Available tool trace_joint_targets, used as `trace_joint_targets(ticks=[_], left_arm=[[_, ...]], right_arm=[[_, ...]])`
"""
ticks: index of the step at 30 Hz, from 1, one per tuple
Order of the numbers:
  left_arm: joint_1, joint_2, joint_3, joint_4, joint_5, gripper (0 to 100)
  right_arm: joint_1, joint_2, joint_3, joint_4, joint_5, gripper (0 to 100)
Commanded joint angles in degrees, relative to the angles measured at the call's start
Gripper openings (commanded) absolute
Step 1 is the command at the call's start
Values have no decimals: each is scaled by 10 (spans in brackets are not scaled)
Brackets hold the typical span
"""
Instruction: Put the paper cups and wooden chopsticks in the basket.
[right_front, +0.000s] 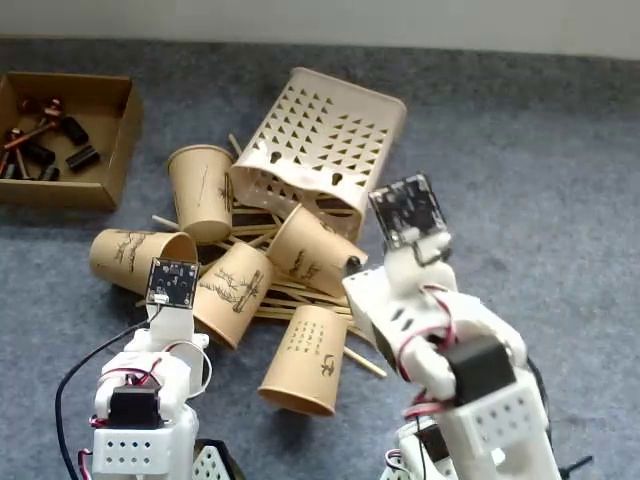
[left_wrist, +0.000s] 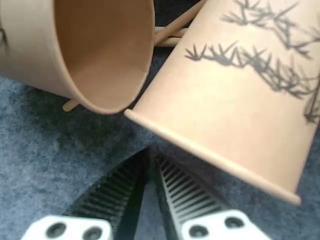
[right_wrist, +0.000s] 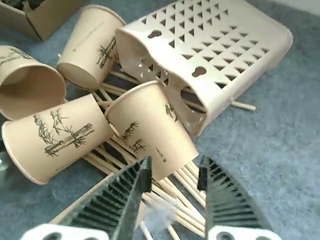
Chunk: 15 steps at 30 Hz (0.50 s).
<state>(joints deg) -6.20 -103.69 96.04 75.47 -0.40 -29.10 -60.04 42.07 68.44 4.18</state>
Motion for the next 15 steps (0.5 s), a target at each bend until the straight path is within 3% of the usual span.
trace_joint_targets(ticks=[1,15], left_arm=[[9,-3,12,2,-1,7],[9,-3,12,2,-1,7]], right_arm=[[-6,55,-23,-52,-6,184],[-22,144,78,-263,-6,184]])
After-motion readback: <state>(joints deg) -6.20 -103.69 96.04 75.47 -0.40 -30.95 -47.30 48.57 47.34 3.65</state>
